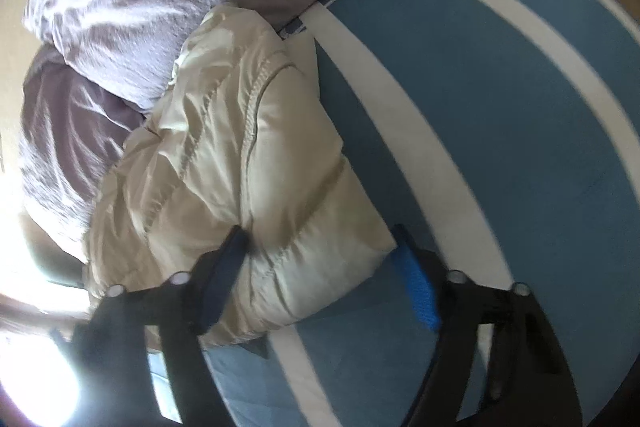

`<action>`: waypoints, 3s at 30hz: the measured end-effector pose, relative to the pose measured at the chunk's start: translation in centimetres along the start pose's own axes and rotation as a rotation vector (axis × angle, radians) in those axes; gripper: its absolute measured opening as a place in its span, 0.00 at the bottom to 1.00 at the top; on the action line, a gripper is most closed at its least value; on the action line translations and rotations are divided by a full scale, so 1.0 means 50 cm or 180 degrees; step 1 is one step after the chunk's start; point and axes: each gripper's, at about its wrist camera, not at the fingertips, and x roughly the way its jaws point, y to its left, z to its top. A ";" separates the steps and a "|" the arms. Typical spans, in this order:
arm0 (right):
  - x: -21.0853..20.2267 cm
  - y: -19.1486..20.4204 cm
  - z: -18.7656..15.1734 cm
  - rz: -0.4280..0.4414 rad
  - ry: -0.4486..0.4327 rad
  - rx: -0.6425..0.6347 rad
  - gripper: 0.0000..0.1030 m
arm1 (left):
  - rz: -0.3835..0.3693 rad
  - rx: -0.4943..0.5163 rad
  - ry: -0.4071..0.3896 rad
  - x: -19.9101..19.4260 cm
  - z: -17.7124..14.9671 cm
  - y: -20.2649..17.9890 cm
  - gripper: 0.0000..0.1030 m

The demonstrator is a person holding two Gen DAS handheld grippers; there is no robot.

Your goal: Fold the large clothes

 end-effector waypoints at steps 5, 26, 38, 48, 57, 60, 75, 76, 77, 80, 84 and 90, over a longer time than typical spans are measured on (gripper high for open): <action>0.000 0.004 -0.009 0.0191 -0.0021 0.0148 0.38 | -0.0247 -0.0239 -0.0023 0.010 0.014 0.007 0.59; -0.130 0.041 -0.172 0.0400 -0.0217 -0.0188 0.18 | -0.0622 -0.0213 -0.0268 -0.123 -0.059 0.141 0.24; -0.167 -0.005 -0.327 0.0442 -0.0182 -0.0170 0.19 | -0.0581 -0.0083 -0.0233 -0.191 -0.133 0.275 0.25; -0.210 0.005 -0.328 -0.0022 -0.0417 -0.0353 0.45 | -0.0407 -0.0243 -0.0170 -0.183 -0.125 0.295 0.58; -0.253 0.077 -0.297 -0.0454 -0.0885 -0.0997 0.53 | -0.0405 -0.0527 -0.0112 -0.162 -0.110 0.315 0.76; -0.232 0.134 -0.304 -0.0497 -0.0861 -0.1397 0.53 | -0.0410 -0.0555 -0.0104 -0.156 -0.110 0.306 0.76; -0.090 0.190 -0.357 -0.0897 -0.0413 -0.2204 0.60 | -0.0689 -0.0891 -0.0223 -0.142 -0.114 0.281 0.43; -0.086 0.188 -0.357 -0.0908 -0.0411 -0.2197 0.61 | -0.0757 -0.0896 -0.0231 -0.146 -0.113 0.279 0.37; -0.082 0.187 -0.357 -0.0917 -0.0405 -0.2193 0.61 | -0.0823 -0.0901 -0.0237 -0.151 -0.112 0.277 0.32; -0.073 0.182 -0.358 -0.0930 -0.0393 -0.2185 0.62 | -0.1026 -0.0884 -0.0270 -0.173 -0.107 0.262 0.27; -0.064 0.179 -0.353 -0.0925 -0.0376 -0.2149 0.62 | -0.1327 -0.0747 -0.0368 -0.221 -0.100 0.210 0.27; -0.060 0.174 -0.345 -0.0895 -0.0343 -0.2067 0.62 | -0.1881 -0.0320 -0.0439 -0.309 -0.108 0.081 0.27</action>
